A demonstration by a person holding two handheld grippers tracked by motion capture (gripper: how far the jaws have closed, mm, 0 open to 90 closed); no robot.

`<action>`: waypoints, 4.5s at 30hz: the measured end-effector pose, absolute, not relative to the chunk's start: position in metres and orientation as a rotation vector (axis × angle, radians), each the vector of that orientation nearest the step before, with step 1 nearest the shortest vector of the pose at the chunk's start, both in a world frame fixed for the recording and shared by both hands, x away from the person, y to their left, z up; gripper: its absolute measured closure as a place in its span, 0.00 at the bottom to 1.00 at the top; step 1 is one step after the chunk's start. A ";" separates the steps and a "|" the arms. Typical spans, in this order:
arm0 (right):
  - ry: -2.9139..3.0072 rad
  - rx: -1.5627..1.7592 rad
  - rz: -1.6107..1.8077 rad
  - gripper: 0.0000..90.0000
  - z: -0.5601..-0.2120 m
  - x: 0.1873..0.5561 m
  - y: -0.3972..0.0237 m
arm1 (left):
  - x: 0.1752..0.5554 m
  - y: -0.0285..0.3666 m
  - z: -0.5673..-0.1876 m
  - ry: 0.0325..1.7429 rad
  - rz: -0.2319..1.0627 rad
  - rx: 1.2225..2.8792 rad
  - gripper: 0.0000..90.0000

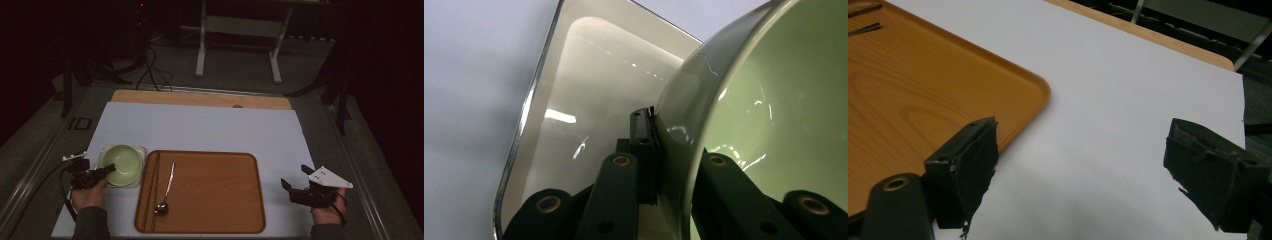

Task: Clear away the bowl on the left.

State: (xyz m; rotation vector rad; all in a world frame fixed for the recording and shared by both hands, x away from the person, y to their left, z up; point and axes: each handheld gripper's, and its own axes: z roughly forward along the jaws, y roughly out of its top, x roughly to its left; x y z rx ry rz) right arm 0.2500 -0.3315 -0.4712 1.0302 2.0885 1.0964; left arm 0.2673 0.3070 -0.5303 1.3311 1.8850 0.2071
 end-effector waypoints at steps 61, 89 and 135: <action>2.070 1.042 1.115 0.16 -0.470 0.249 -0.335 | 0.288 0.205 -0.437 1.463 0.130 1.566 0.94; 2.071 1.041 1.114 0.16 -0.470 0.249 -0.335 | 0.295 0.129 -0.475 1.417 0.053 1.846 0.94; 2.077 1.042 1.109 0.16 -0.471 0.249 -0.335 | 0.281 0.118 -0.507 1.538 0.003 2.034 0.86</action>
